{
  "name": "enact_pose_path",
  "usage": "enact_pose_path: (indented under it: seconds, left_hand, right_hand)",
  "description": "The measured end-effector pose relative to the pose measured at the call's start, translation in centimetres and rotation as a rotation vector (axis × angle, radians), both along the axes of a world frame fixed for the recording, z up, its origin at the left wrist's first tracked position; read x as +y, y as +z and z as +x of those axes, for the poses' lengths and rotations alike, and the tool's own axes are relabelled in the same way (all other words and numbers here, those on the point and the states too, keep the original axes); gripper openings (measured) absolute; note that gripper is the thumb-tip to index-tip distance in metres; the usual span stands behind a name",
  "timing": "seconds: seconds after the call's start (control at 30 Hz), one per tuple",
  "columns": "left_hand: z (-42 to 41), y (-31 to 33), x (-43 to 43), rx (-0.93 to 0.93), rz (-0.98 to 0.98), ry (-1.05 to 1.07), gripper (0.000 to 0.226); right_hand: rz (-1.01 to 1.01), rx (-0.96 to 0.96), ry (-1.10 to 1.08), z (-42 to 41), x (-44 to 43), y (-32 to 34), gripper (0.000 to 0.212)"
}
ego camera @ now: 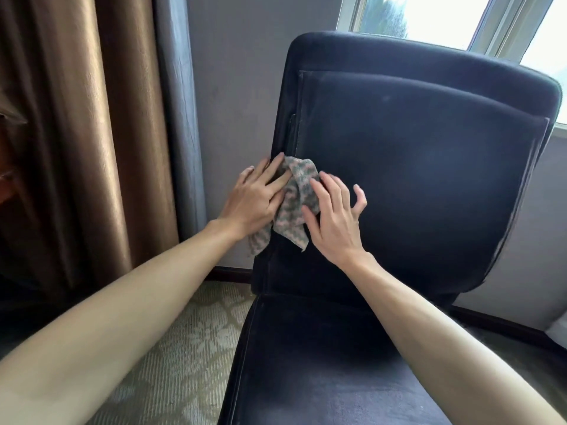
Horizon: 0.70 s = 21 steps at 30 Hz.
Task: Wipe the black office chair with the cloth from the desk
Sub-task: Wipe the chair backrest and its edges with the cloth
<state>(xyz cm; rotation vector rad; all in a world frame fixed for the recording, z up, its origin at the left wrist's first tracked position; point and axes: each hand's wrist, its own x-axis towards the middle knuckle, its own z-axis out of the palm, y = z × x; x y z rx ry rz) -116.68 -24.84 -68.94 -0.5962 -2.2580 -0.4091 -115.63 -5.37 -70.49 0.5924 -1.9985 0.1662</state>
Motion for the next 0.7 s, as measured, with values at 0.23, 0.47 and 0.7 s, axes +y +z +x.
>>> enact_pose_path:
  seconds: [0.23,0.47,0.7]
  left_hand:
    - [-1.7,1.2,-2.2,-0.216,0.035,-0.144,0.057]
    - [-2.5,3.9,-2.2,-0.201,0.604,-0.294,0.020]
    - [-5.7,5.8,0.4,-0.330,0.793,-0.205,0.058]
  right_hand:
    - [0.088,0.099,-0.001,-0.5,-1.6,0.3,0.049]
    - [-0.034,0.067,0.078,-1.2,-1.1,2.5,0.043]
    - [-0.160,-0.037,-0.044,-0.8,-0.8,4.3,0.032]
